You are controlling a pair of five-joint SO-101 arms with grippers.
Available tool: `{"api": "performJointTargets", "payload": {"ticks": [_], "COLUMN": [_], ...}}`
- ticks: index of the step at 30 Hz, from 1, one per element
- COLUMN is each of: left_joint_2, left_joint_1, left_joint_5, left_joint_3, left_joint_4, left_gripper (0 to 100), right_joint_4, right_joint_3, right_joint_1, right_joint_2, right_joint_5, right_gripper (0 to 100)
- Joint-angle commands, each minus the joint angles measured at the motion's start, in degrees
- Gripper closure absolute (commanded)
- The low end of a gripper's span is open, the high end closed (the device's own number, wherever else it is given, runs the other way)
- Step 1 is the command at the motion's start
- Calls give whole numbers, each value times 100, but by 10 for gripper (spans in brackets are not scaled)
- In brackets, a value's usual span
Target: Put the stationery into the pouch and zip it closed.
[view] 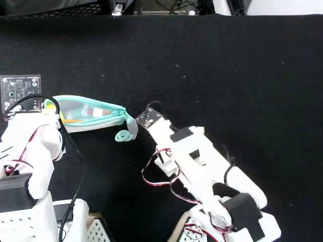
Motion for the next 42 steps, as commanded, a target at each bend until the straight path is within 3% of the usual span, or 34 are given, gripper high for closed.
{"api": "performJointTargets", "payload": {"ticks": [1,11,14,19,23,30,38,42], "left_joint_2": [167,167,167,167,167,167,167,167], "left_joint_1": [119,119,119,119,119,119,119,119], "left_joint_5": [-44,-44,-44,-44,-44,-44,-44,-35], "left_joint_3": [602,602,620,629,629,629,637,637], "left_joint_4": [35,35,35,35,35,35,35,35], "left_gripper": [970,970,970,970,970,970,970,970], "right_joint_4": [167,2171,1820,316,-264,-1160,-1679,-1741], "right_joint_3": [-84,-919,-1138,-1156,-1262,-2035,-3160,-3266], "right_joint_1": [-141,-149,-149,-149,-176,-237,-1925,-2110], "right_joint_2": [-611,-4453,-5578,-6738,-6853,-6396,-5112,-4611], "right_joint_5": [9,26,167,826,756,-149,-299,-369], "right_gripper": [986,986,986,986,986,986,986,986]}}
